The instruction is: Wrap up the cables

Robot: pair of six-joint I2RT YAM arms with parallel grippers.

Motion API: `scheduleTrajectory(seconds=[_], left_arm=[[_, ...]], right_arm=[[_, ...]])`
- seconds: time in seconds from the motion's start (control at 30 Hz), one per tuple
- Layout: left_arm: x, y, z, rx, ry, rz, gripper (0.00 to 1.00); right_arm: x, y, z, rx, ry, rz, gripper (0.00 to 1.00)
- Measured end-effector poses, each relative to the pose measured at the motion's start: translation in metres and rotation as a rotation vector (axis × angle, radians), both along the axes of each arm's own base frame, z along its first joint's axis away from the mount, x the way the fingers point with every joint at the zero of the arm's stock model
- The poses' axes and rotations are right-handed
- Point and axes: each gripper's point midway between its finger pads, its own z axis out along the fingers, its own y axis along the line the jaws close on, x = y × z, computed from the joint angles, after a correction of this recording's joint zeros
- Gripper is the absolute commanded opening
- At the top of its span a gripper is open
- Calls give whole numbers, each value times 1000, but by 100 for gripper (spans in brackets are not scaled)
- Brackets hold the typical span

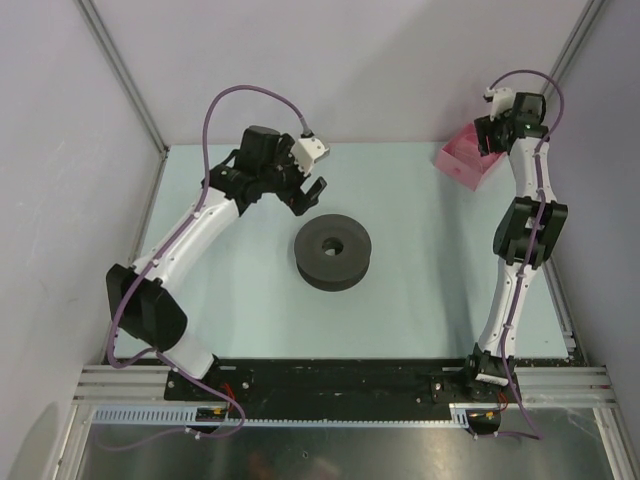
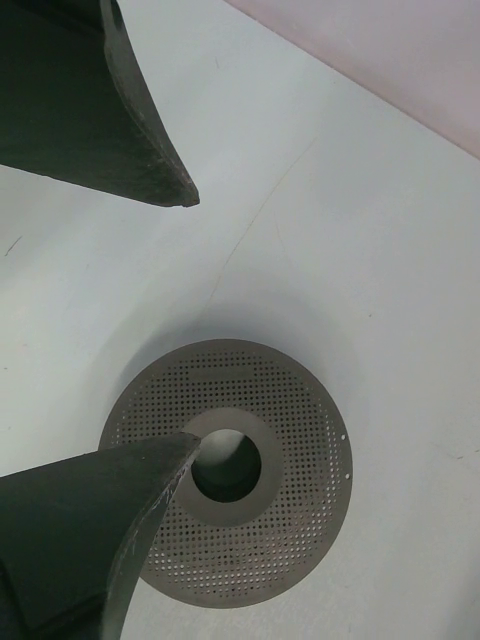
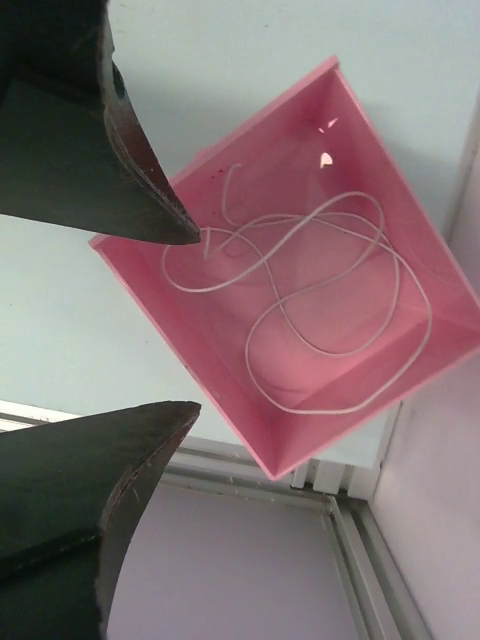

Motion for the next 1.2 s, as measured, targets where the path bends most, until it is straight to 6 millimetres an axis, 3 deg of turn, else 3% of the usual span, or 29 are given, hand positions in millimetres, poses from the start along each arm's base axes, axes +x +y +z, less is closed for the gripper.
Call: scheduleTrajectory(seconds=[0.5,0.83,0.93,1.13,1.2], left_arm=[[-10,4,14,-16,-28,-6,100],[-16,8,4,4,-6,-6,99],[-17,10,3,10,-5,-1,99],[-19,13,2,17,-4,5,99],[-19,13,2,17,-2,6,100]], right_arm=[[-2,12,-40,-50,80,81,67],[6,8,-76,-97,107,81,62],[9,5,-80,-114,101,80,52],[14,1,-96,-137,80,85,7],[15,3,-105,-150,71,93,2]])
